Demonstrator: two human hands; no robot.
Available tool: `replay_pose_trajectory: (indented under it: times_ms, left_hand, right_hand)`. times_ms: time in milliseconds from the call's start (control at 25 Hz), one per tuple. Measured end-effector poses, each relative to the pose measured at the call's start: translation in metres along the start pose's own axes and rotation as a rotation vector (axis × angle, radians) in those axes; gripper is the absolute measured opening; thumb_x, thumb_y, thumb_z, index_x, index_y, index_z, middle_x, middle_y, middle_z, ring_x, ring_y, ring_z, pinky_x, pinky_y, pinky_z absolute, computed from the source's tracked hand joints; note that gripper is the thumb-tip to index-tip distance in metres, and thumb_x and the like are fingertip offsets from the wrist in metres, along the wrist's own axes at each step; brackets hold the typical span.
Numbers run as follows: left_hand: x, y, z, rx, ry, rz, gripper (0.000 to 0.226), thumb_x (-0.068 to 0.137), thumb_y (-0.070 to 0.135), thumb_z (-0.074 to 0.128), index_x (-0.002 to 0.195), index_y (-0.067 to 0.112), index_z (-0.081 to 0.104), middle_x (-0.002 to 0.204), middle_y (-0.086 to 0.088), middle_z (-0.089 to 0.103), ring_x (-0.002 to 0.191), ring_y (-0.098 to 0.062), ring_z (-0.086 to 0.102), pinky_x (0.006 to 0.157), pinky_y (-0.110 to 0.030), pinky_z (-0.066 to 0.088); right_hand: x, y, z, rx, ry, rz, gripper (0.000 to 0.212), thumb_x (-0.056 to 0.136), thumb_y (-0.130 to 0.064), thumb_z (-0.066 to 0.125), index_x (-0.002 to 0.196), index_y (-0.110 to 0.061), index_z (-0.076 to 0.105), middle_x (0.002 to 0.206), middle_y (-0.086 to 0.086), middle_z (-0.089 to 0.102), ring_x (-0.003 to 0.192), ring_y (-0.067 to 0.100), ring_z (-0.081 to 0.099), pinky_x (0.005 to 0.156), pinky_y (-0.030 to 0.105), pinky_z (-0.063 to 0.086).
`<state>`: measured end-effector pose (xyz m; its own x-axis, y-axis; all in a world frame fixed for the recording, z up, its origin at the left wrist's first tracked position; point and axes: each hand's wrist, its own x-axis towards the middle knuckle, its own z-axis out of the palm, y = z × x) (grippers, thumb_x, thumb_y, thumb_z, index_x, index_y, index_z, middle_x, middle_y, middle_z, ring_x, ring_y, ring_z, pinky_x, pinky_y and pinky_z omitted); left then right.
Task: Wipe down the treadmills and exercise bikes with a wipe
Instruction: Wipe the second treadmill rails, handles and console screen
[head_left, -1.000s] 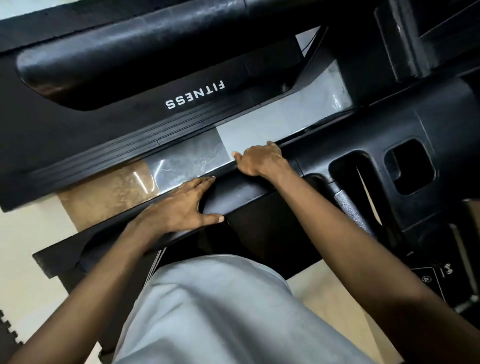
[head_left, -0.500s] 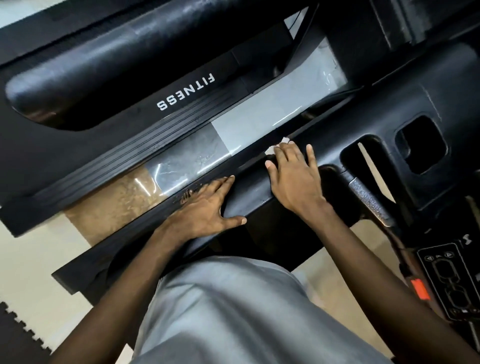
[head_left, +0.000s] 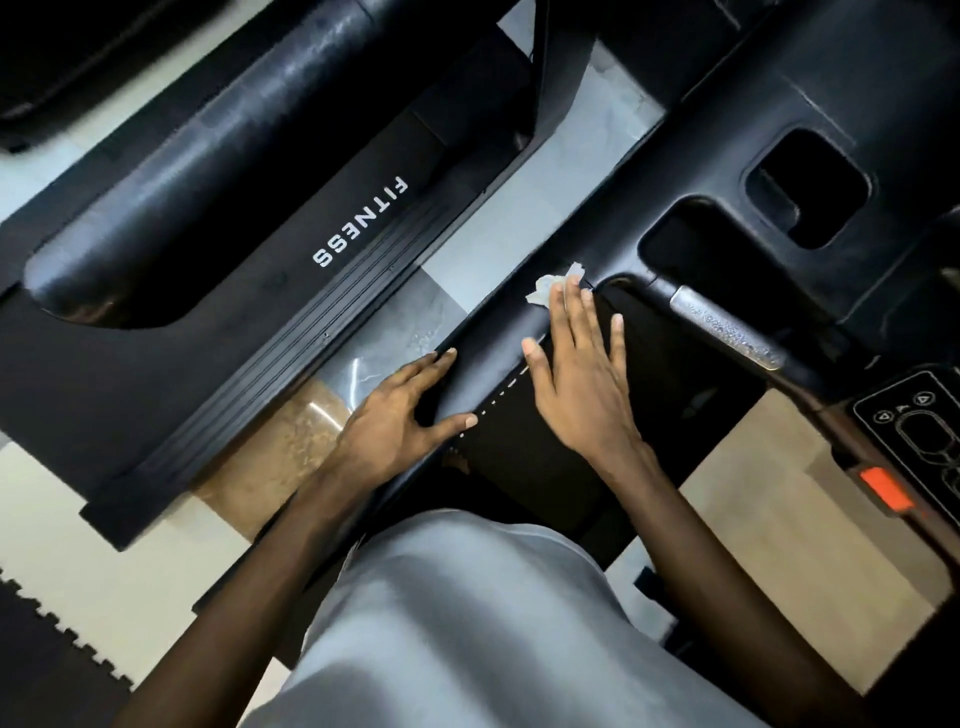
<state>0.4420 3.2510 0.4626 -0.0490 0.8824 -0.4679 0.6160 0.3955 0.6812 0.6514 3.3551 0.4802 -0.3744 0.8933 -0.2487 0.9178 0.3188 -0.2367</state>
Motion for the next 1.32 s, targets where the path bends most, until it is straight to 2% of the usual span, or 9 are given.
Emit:
replay_pose_trajectory:
  times_ms: [240,360,560,640,800,920,1040,1160,1320]
  left_hand:
    - [-0.001,0.017,-0.002,-0.029,0.024,-0.042,0.078,0.077,0.047,0.082,0.146,0.032,0.05,0.15,0.011,0.048,0.134,0.009,0.037,0.108,0.002,0.015]
    - [-0.005,0.024,-0.005,-0.034,0.031,-0.073,0.075,0.08,0.044,0.081,0.147,0.031,0.05,0.151,0.014,0.047,0.137,0.008,0.036,0.116,-0.009,0.019]
    - [-0.014,0.034,0.001,-0.05,0.047,-0.103,0.072,0.084,0.042,0.078,0.148,0.035,0.046,0.147,0.028,0.042,0.131,0.017,0.034,0.11,-0.002,0.018]
    - [-0.016,0.033,-0.004,-0.039,0.052,-0.133,0.072,0.083,0.046,0.078,0.147,0.042,0.045,0.144,0.031,0.043,0.133,0.013,0.037,0.115,-0.012,0.022]
    - [-0.014,0.037,0.0,-0.025,0.043,-0.168,0.074,0.081,0.053,0.078,0.146,0.047,0.044,0.146,0.027,0.046,0.135,0.004,0.041,0.11,-0.014,0.027]
    - [-0.015,0.034,0.004,-0.001,0.067,-0.162,0.079,0.076,0.062,0.077,0.146,0.048,0.043,0.149,0.02,0.046,0.139,-0.005,0.042,0.116,-0.025,0.031]
    - [-0.016,0.036,0.006,0.005,0.085,-0.157,0.075,0.081,0.052,0.078,0.147,0.042,0.044,0.149,0.013,0.048,0.137,-0.004,0.043,0.111,-0.018,0.03]
    - [-0.017,0.038,0.007,0.023,0.107,-0.135,0.074,0.081,0.052,0.078,0.147,0.04,0.047,0.147,0.014,0.051,0.135,0.0,0.044,0.108,-0.014,0.03]
    - [-0.019,0.039,0.007,0.044,0.13,-0.13,0.072,0.08,0.052,0.079,0.145,0.041,0.049,0.144,0.015,0.054,0.131,0.003,0.046,0.105,-0.012,0.032]
  right_hand:
    - [-0.015,0.012,0.016,0.167,0.093,-0.048,0.06,0.107,-0.041,0.024,0.16,-0.019,0.005,0.168,-0.004,-0.003,0.153,0.011,-0.003,0.125,0.043,0.001]
    - [-0.017,-0.01,0.031,0.549,0.134,0.058,0.066,0.107,-0.037,0.029,0.159,-0.013,-0.004,0.167,0.001,-0.012,0.151,0.007,-0.007,0.125,0.039,0.006]
    - [-0.024,-0.033,0.043,1.103,0.139,0.171,0.068,0.108,-0.033,0.033,0.158,-0.011,-0.007,0.166,0.0,-0.012,0.15,0.002,-0.01,0.111,0.002,-0.002]
    - [-0.022,-0.031,0.05,1.186,0.135,0.096,0.067,0.108,-0.033,0.035,0.159,-0.015,-0.004,0.167,-0.002,-0.007,0.152,0.005,-0.002,0.114,0.005,0.003]
    - [-0.002,-0.013,0.056,1.449,0.07,0.25,0.06,0.108,-0.034,0.036,0.159,-0.017,0.011,0.166,0.001,0.012,0.151,0.013,0.018,0.125,0.035,0.015]
    - [-0.012,-0.011,0.066,1.425,0.109,0.304,0.051,0.105,-0.023,0.038,0.155,-0.016,0.031,0.157,0.002,0.039,0.141,0.016,0.04,0.119,0.035,0.03]
    - [-0.03,-0.019,0.072,1.226,0.314,0.314,0.037,0.101,-0.007,0.045,0.134,-0.013,0.06,0.131,0.002,0.065,0.112,0.008,0.059,0.09,0.012,0.044]
    - [-0.019,-0.026,0.077,1.184,0.571,0.402,0.022,0.096,-0.008,0.057,0.111,-0.007,0.073,0.115,0.004,0.067,0.094,-0.002,0.059,0.083,0.008,0.044]
    - [0.013,-0.009,0.082,1.268,0.627,0.609,0.014,0.088,-0.006,0.068,0.098,-0.01,0.077,0.097,0.0,0.072,0.079,-0.001,0.062,0.079,0.014,0.052]
